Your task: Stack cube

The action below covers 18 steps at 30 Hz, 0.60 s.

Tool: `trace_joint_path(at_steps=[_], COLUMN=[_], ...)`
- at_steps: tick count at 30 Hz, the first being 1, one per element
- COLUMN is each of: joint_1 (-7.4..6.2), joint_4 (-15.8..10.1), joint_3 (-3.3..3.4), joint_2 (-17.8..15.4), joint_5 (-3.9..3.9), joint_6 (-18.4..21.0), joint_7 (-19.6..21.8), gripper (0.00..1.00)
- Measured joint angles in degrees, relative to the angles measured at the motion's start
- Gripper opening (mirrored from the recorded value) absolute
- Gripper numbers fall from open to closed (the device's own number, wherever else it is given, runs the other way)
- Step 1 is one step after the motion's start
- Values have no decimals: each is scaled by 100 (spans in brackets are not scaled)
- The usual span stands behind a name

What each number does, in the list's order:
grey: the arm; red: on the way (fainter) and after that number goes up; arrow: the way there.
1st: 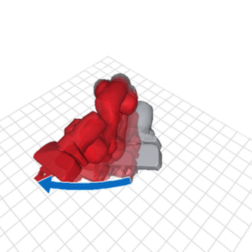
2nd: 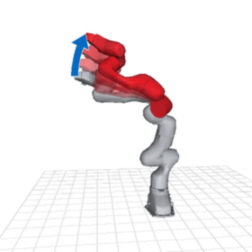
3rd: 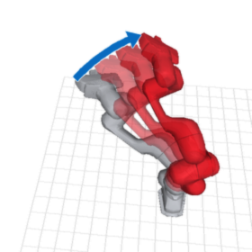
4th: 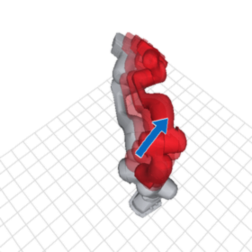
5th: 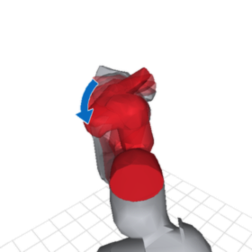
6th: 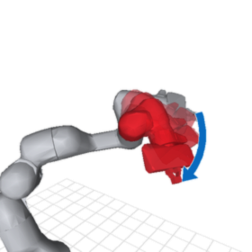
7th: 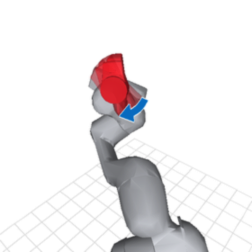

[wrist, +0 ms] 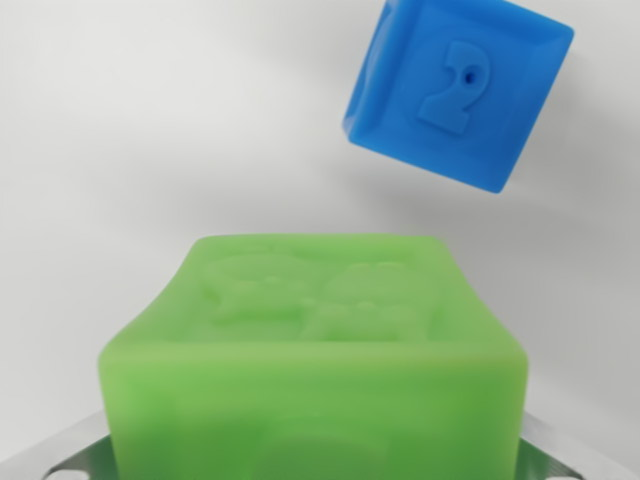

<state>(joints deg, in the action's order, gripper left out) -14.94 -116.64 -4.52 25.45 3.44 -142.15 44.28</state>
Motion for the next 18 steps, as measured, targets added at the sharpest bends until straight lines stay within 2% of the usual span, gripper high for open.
trace_joint_path(at_steps=[18], joint_1=[19], joint_4=[706], joint_3=[112], joint_2=[274], joint_5=[-76], joint_6=[423], joint_7=[395], gripper=[0])
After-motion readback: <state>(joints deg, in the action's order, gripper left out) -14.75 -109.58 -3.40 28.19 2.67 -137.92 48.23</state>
